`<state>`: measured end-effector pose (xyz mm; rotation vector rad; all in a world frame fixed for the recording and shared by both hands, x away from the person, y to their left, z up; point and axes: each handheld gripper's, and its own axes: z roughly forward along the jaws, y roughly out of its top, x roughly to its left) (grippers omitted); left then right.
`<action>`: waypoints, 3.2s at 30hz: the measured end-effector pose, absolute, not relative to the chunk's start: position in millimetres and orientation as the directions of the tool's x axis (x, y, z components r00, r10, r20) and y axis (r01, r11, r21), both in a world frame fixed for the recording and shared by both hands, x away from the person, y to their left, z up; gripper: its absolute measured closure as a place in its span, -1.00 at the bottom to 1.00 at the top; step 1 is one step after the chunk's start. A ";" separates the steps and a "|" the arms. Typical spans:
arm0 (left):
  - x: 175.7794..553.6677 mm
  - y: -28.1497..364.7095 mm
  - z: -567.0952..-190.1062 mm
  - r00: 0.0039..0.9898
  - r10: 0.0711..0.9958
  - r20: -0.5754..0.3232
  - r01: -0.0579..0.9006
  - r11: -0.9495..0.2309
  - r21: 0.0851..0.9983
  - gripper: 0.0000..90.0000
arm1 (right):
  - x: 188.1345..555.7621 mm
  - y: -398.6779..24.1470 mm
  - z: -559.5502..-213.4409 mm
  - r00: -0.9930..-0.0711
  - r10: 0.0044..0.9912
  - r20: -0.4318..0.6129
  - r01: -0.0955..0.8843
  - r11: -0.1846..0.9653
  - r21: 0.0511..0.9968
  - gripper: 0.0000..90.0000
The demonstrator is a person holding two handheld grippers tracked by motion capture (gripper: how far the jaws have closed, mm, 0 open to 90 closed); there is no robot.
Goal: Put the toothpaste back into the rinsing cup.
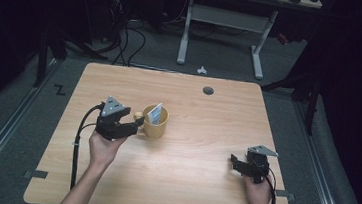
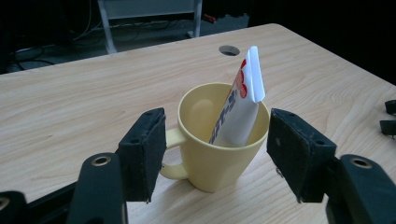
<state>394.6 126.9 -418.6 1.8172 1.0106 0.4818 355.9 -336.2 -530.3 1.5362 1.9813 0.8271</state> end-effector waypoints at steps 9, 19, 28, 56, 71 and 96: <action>392.1 130.9 -421.6 0.572 0.813 -0.109 0.436 -0.189 0.880 -0.15 | 355.9 -336.2 -530.3 -0.241 0.970 -0.019 0.669 0.180 0.721 -0.37; 387.1 138.1 -423.1 0.559 0.821 -0.116 0.441 -0.176 0.880 -0.14 | 355.9 -336.2 -530.3 -0.241 0.970 -0.019 0.669 0.180 0.721 -0.37; 382.6 144.6 -425.1 0.550 0.829 -0.104 0.438 -0.180 0.881 -0.11 | 355.9 -336.2 -530.3 -0.241 0.970 -0.019 0.669 0.180 0.721 -0.37; 369.9 169.6 -435.7 0.498 0.859 -0.117 0.465 -0.151 0.872 -0.10 | 356.0 -336.1 -530.3 -0.240 0.971 -0.018 0.669 0.179 0.721 -0.37; 367.3 175.1 -445.3 0.471 0.873 -0.123 0.484 -0.140 0.864 -0.10 | 356.0 -336.2 -530.3 -0.238 0.971 -0.019 0.669 0.178 0.721 -0.37; 364.5 179.7 -464.0 0.447 0.882 -0.147 0.526 -0.126 0.841 -0.10 | 356.0 -336.2 -530.3 -0.238 0.971 -0.019 0.669 0.178 0.721 -0.37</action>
